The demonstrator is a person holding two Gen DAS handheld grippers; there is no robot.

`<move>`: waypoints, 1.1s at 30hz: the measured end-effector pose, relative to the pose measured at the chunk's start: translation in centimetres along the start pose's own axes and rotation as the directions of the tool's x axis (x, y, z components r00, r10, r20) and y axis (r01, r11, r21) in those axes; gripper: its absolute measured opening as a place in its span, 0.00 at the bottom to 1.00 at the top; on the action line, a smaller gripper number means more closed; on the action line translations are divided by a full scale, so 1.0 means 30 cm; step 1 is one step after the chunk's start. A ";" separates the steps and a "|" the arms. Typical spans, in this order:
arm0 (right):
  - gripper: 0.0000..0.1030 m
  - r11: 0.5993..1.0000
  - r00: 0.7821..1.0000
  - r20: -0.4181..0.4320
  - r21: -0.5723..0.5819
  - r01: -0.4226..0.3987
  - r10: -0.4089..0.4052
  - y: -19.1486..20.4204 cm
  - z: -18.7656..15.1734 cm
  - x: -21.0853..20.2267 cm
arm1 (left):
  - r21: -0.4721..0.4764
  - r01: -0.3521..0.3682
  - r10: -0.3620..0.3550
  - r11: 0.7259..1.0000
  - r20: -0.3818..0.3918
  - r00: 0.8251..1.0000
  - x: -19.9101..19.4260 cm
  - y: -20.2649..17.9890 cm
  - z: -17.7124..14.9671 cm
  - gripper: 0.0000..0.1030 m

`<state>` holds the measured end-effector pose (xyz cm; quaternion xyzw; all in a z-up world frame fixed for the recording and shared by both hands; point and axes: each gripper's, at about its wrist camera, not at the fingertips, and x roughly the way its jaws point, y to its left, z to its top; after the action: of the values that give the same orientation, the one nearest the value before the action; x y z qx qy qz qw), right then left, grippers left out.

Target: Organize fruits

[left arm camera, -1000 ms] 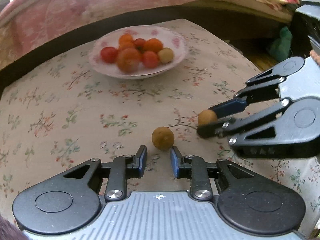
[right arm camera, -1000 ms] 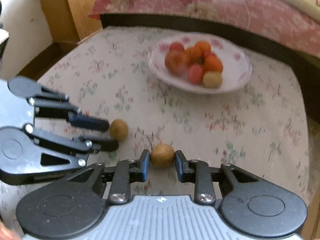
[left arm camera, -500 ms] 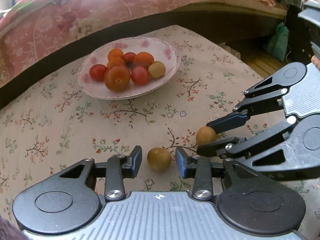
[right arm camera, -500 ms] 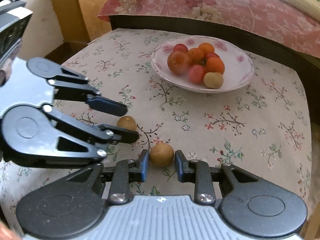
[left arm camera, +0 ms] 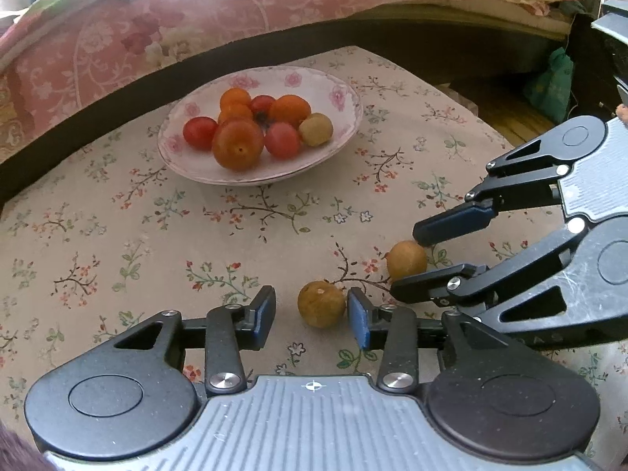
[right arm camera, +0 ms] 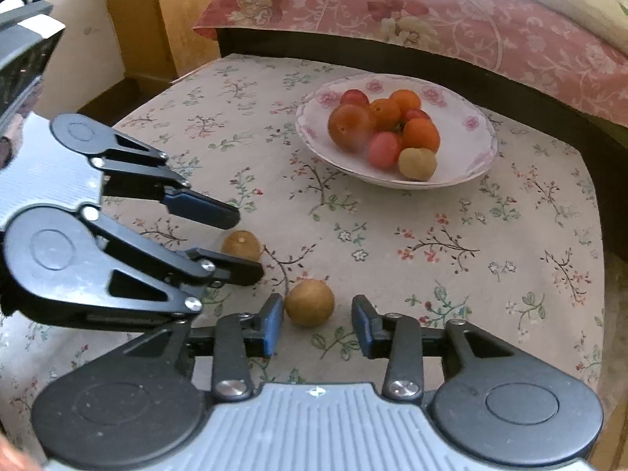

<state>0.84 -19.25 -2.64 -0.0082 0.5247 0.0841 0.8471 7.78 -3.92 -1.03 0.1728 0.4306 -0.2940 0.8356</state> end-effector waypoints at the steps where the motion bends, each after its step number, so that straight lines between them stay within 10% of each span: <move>1: 0.39 1.000 1.000 -0.001 0.003 -0.001 0.001 -0.001 -0.002 0.001 | 0.003 -0.002 0.002 1.000 0.002 1.000 -0.002 -0.001 -0.002 0.47; 14: 0.39 1.000 1.000 0.007 0.020 0.006 -0.006 -0.018 0.001 -0.015 | 0.033 0.018 -0.017 0.999 -0.018 1.000 -0.002 -0.022 -0.007 0.33; 33: 0.31 0.999 0.999 -0.025 -0.010 0.035 -0.035 0.005 0.014 0.011 | 0.021 -0.021 0.022 1.000 -0.025 0.999 0.006 -0.019 -0.007 0.46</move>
<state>1.34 -19.02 -2.75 -0.0224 0.5345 0.0715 0.8418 7.37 -4.29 -1.32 0.1895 0.4362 -0.2872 0.8315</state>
